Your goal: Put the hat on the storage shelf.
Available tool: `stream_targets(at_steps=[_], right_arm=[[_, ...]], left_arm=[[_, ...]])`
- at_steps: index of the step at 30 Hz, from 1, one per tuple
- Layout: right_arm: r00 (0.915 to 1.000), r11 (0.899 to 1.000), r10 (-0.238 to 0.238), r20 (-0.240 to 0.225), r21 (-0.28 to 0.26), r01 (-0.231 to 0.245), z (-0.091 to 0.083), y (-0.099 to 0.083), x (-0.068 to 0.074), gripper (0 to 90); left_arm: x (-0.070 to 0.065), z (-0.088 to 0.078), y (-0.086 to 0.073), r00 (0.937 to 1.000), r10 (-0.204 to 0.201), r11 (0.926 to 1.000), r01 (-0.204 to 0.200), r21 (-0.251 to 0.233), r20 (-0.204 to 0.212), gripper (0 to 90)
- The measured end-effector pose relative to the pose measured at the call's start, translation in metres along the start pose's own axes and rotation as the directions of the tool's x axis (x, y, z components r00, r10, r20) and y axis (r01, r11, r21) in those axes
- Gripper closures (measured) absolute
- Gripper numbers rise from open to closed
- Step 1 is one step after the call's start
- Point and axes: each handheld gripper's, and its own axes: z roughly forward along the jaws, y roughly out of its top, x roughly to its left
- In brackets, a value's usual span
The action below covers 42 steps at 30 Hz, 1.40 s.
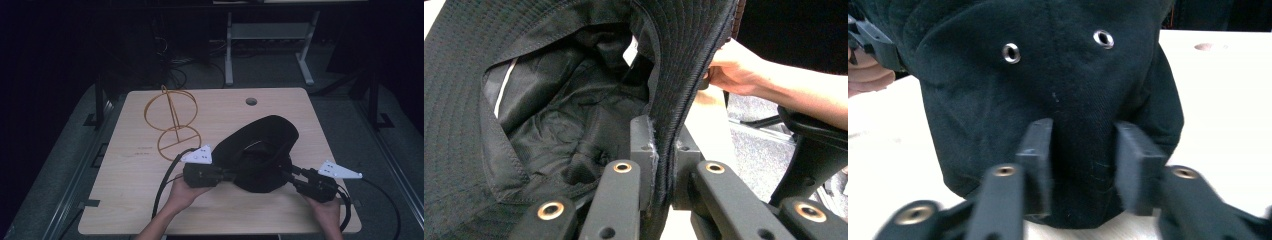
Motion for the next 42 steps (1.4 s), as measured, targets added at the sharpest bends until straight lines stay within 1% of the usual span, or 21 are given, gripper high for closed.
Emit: stream_targets(at_steps=[1,2,5,7,8,10,12,14,21,22,25,26,27,31,33,34,35,37,38,40,42], right_arm=[[0.9998,1.000,-0.019,0.008,0.001,0.019,0.001,0.000,0.002,70.8],[0.9998,1.000,-0.019,0.008,0.001,0.019,0.001,0.000,0.002,70.8],[0.9991,0.999,-0.042,0.008,0.000,0.042,0.001,0.000,0.004,82.4],[0.9988,0.999,-0.048,0.007,-0.003,0.048,0.001,0.000,0.005,84.2],[0.9981,0.998,-0.061,0.010,-0.004,0.061,0.000,0.001,0.007,85.4],[0.9978,0.998,-0.066,0.009,-0.007,0.066,0.000,0.002,0.007,85.7],[0.9975,0.997,-0.070,0.009,-0.009,0.070,-0.001,0.003,0.008,86.1],[0.9973,0.997,-0.073,0.007,-0.015,0.073,-0.003,0.004,0.009,86.3],[0.9941,0.993,-0.108,0.008,-0.041,0.109,-0.012,0.014,0.014,87.2],[0.9931,0.992,-0.117,0.008,-0.045,0.117,-0.015,0.017,0.015,87.4],[0.9923,0.991,-0.123,0.014,-0.047,0.124,-0.019,0.020,0.017,87.6],[0.9906,0.989,-0.136,0.017,-0.059,0.136,-0.022,0.024,0.017,87.7],[0.9906,0.989,-0.136,0.017,-0.059,0.136,-0.022,0.024,0.017,87.7],[0.9879,0.985,-0.154,0.017,-0.069,0.155,-0.026,0.031,0.018,87.9],[0.9871,0.984,-0.159,0.016,-0.073,0.160,-0.028,0.035,0.019,87.9],[0.9896,0.986,-0.144,0.003,-0.088,0.143,-0.029,0.038,0.020,87.9],[0.9892,0.985,-0.146,0.000,-0.092,0.146,-0.030,0.041,0.021,88.0],[0.9869,0.984,-0.161,0.013,-0.078,0.162,-0.031,0.048,0.025,88.1],[0.9851,0.982,-0.172,0.006,-0.079,0.172,-0.032,0.052,0.026,88.2],[0.9799,0.978,-0.199,0.010,-0.058,0.199,-0.031,0.060,0.028,88.2],[0.9786,0.977,-0.206,0.009,-0.054,0.206,-0.031,0.066,0.029,88.3]], left_arm=[[0.000,0.000,0.000,1.0000,0.002,1.0000,-0.002,0.001,0.000,84.1],[0.000,0.000,0.000,1.0000,0.002,1.0000,-0.002,0.003,-0.001,84.1],[-0.001,-0.002,0.000,0.9999,0.009,0.9999,-0.009,0.005,-0.006,82.8],[-0.001,-0.003,0.000,0.9998,0.014,0.9998,-0.014,0.014,-0.011,82.5],[-0.002,-0.004,0.000,0.9997,0.021,0.9996,-0.020,0.018,-0.012,81.9],[-0.003,-0.004,0.000,0.9997,0.020,0.9996,-0.020,0.021,-0.014,81.5],[-0.005,-0.005,0.000,0.9991,0.037,0.9988,-0.036,0.032,-0.021,81.0],[-0.006,-0.007,0.001,0.9987,0.042,0.9985,-0.041,0.036,-0.028,79.9],[-0.009,-0.012,0.003,0.9965,0.059,0.9967,-0.056,0.059,-0.059,71.8],[-0.009,-0.014,0.003,0.9957,0.067,0.9959,-0.063,0.065,-0.064,70.1],[-0.011,-0.017,0.003,0.9943,0.074,0.9952,-0.068,0.070,-0.077,68.0],[-0.012,-0.018,0.003,0.9943,0.072,0.9955,-0.066,0.068,-0.079,65.9],[-0.012,-0.019,0.003,0.9938,0.074,0.9952,-0.069,0.070,-0.082,65.9],[-0.015,-0.024,0.001,0.9914,0.080,0.9939,-0.071,0.084,-0.104,59.6],[-0.017,-0.027,-0.001,0.9902,0.070,0.9945,-0.060,0.086,-0.121,54.9],[-0.018,-0.028,-0.002,0.9897,0.069,0.9947,-0.059,0.084,-0.126,52.7],[-0.018,-0.030,-0.003,0.9886,0.069,0.9948,-0.058,0.084,-0.134,51.6],[-0.020,-0.033,-0.007,0.9869,0.065,0.9947,-0.052,0.088,-0.148,48.4],[-0.020,-0.034,-0.008,0.9860,0.067,0.9946,-0.053,0.089,-0.153,48.4],[-0.019,-0.037,-0.011,0.9849,0.060,0.9945,-0.045,0.094,-0.162,47.6],[-0.019,-0.041,-0.013,0.9829,0.057,0.9952,-0.042,0.088,-0.175,46.7]])
